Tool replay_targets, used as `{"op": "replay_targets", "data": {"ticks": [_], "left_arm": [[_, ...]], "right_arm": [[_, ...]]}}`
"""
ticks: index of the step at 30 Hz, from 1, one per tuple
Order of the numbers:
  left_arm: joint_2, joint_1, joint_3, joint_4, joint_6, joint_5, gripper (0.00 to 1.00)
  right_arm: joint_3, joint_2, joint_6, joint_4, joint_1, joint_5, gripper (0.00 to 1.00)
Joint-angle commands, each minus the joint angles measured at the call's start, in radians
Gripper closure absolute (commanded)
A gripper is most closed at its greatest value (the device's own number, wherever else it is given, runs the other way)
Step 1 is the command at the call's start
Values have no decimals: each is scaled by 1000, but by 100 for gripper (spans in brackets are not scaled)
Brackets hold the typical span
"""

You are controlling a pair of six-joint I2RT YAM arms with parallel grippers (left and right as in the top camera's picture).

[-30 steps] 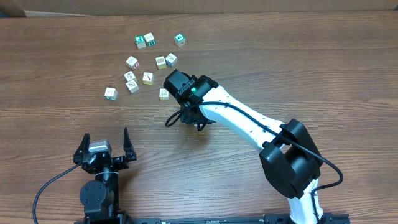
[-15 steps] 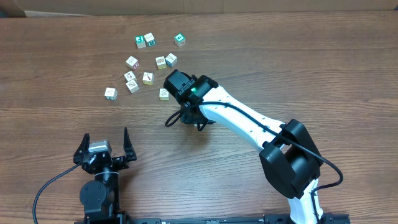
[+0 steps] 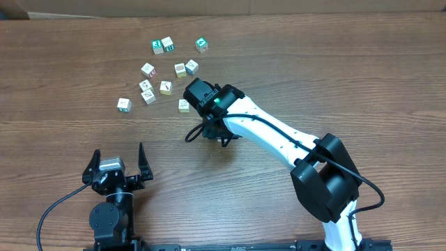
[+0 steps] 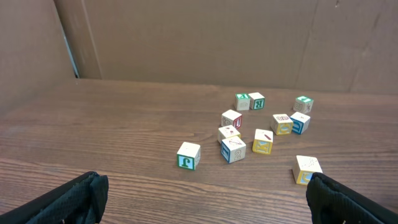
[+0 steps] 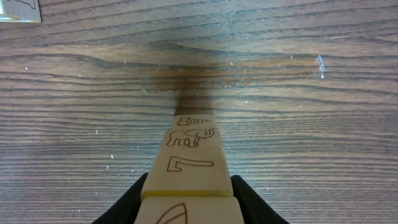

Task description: Form a tower

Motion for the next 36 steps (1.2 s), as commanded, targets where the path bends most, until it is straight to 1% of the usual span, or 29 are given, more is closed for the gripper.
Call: {"op": "replay_targets", "data": {"ticks": [1, 2, 3, 4, 5, 8, 9, 10, 12, 16, 19, 25, 29, 36], "left_arm": [[-10, -2, -3, 2, 23, 1, 1], [-10, -2, -3, 2, 23, 2, 0], [-10, -2, -3, 2, 23, 1, 0], [-10, -2, -3, 2, 23, 1, 0], [-10, -2, -3, 2, 23, 1, 0], [-10, -2, -3, 2, 23, 1, 1], [-10, -2, -3, 2, 23, 1, 1], [-10, -2, -3, 2, 23, 1, 0], [-10, -2, -3, 2, 23, 1, 1], [-10, -2, -3, 2, 23, 1, 0], [-10, -2, -3, 2, 23, 1, 0], [-10, -2, -3, 2, 23, 1, 1], [-10, -2, -3, 2, 23, 1, 0], [-10, -2, -3, 2, 23, 1, 1]], "right_arm": [[-5, 5, -4, -1, -2, 8, 65], [-5, 5, -4, -1, -2, 8, 64], [-5, 5, -4, -1, -2, 8, 59], [-5, 5, -4, 0, -2, 8, 47], [-5, 5, -4, 0, -2, 8, 40], [-4, 5, -4, 1, -2, 8, 23], [-3, 5, -4, 4, -2, 8, 14], [-2, 5, -4, 7, -3, 8, 8], [21, 5, -19, 7, -5, 7, 0], [110, 4, -67, -34, -10, 8, 0], [212, 4, -99, -88, -27, 8, 0], [388, 4, -141, -172, -96, 15, 0], [403, 3, -186, -189, -167, 16, 0], [394, 3, -189, -253, -327, 57, 0]]}}
